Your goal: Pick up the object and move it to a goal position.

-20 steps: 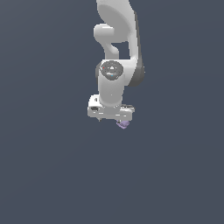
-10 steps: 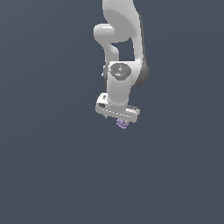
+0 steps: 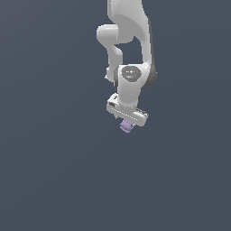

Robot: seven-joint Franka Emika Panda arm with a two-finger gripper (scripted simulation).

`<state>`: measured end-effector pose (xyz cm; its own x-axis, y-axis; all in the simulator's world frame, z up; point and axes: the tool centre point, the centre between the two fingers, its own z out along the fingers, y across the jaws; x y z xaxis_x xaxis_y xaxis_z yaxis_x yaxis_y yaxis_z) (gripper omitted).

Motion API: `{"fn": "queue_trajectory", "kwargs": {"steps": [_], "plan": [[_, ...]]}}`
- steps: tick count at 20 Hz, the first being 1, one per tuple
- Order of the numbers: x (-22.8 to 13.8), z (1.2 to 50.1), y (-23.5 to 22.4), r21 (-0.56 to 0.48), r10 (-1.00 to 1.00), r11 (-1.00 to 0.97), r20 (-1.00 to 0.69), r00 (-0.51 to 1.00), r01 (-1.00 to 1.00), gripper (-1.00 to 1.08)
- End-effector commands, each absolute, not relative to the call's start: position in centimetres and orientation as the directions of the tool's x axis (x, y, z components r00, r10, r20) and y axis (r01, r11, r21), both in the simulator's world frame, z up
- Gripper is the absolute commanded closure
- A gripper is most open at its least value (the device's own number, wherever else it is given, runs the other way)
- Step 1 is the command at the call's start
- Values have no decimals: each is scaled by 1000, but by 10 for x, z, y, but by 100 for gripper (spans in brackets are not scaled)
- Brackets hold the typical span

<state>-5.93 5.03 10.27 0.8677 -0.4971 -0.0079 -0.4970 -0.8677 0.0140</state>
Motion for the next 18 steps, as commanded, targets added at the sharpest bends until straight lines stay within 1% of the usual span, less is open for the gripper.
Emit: {"fn": "queue_trajectory", "kwargs": {"steps": [1,9,18], "plan": [[-65,99,56,10,-539,-842,-5,842,-539,-92],[-77,92,67,2,-618,-786,-1,786,-618,-92],[-79,89,69,0,-632,-775,0,775,-632,-92]]}}
